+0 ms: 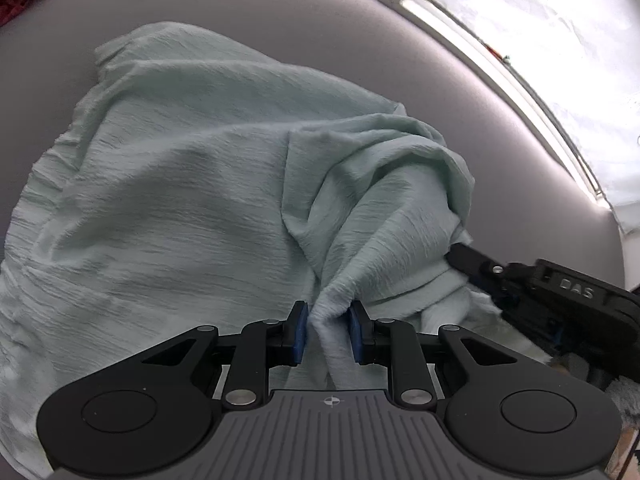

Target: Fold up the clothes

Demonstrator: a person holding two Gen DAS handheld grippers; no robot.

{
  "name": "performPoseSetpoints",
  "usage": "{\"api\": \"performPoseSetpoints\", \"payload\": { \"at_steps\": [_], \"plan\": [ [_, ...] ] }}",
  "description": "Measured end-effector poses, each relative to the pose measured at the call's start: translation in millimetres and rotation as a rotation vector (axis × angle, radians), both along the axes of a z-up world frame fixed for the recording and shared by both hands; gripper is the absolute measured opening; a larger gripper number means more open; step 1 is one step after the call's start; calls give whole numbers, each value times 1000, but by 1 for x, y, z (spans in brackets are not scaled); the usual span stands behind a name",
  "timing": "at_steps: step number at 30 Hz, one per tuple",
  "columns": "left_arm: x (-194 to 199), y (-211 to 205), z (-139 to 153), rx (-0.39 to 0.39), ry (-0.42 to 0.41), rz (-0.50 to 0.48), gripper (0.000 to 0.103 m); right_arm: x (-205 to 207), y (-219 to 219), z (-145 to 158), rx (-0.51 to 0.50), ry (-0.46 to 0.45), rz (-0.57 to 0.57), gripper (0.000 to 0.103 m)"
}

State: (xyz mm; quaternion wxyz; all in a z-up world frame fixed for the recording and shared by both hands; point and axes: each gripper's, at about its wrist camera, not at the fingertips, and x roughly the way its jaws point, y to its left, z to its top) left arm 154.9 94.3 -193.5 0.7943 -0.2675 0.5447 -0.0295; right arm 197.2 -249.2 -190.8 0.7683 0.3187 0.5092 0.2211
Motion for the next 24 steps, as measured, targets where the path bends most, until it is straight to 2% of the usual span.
{"api": "performPoseSetpoints", "payload": {
  "at_steps": [2, 4, 6, 8, 10, 13, 15, 17, 23, 24],
  "plan": [
    [-2, 12, 7, 42, -37, 61, 26, -4, 8, 13, -31, -69, 19, 5],
    [-3, 31, 15, 150, -81, 166, 26, -14, 12, 32, -68, -142, 35, 5],
    [4, 41, 11, 274, -65, 199, 26, -17, 12, 45, -70, -177, 29, 5],
    [12, 46, -1, 353, -44, 198, 26, -16, 11, 58, -31, -191, 3, 4],
    [18, 48, -13, 355, -21, 196, 26, -12, 7, 65, 22, -183, -39, 4],
    [20, 40, -19, 400, -21, 193, 26, -10, -1, 74, 64, -182, -116, 4],
    [17, 33, -18, 458, -27, 178, 26, -12, -10, 84, 41, -215, -175, 4],
    [16, 29, -19, 483, -30, 170, 26, -13, -21, 99, 16, -264, -237, 4],
    [17, 37, -20, 458, -14, 173, 26, -18, -75, 153, -72, -433, -431, 4],
    [18, 35, -20, 467, -13, 168, 26, -20, -84, 164, -117, -472, -455, 4]
  ]
}}
